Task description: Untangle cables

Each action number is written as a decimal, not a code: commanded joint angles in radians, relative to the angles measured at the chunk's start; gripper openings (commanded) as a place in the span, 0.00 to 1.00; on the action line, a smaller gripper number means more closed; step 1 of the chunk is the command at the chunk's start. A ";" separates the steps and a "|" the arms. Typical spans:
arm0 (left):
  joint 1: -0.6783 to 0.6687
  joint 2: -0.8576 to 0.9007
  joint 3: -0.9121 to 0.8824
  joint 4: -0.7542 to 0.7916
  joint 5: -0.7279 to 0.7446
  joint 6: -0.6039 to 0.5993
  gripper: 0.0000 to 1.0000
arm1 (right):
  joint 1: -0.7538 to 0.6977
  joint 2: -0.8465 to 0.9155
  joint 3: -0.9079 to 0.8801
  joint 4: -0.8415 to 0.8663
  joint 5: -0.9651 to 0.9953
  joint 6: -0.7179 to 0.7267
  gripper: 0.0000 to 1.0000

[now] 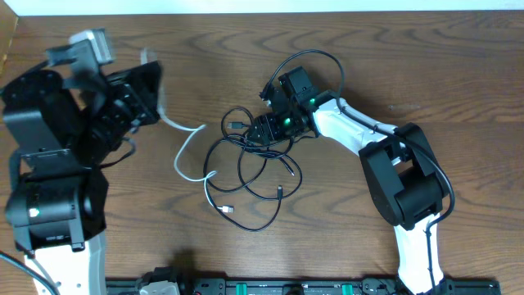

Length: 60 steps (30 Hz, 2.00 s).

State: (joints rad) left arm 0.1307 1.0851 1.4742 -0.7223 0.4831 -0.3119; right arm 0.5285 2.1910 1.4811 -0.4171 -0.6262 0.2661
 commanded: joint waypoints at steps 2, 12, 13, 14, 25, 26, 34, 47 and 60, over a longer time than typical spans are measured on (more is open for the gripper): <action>0.063 0.023 0.017 -0.148 -0.154 0.115 0.07 | 0.002 0.038 -0.024 -0.001 -0.030 -0.058 0.68; 0.032 0.236 0.008 -0.522 -0.159 0.162 0.07 | 0.008 0.038 -0.024 0.001 0.014 -0.058 0.72; 0.019 0.261 0.000 -0.540 -0.161 0.174 0.07 | 0.008 0.038 -0.024 0.002 0.014 -0.058 0.72; 0.005 0.293 -0.014 -0.560 -0.172 0.181 0.07 | 0.008 0.038 -0.024 0.002 0.014 -0.058 0.72; -0.026 0.427 -0.274 -0.461 -0.264 0.172 0.08 | 0.010 0.038 -0.024 -0.001 0.024 -0.058 0.76; -0.026 0.431 -0.314 -0.410 -0.264 0.168 0.16 | 0.010 0.038 -0.024 -0.001 0.026 -0.058 0.76; -0.026 0.431 -0.470 -0.136 -0.284 0.183 0.57 | 0.010 0.038 -0.024 -0.002 0.033 -0.058 0.78; -0.026 0.432 -0.505 0.029 -0.346 0.192 0.74 | 0.010 0.038 -0.024 -0.001 0.045 -0.058 0.79; -0.026 0.536 -0.505 -0.034 -0.209 0.192 0.79 | 0.010 0.038 -0.024 -0.002 0.051 -0.058 0.80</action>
State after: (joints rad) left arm 0.1074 1.5887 0.9802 -0.7349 0.1913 -0.1299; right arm 0.5316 2.1944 1.4780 -0.4049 -0.6556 0.2184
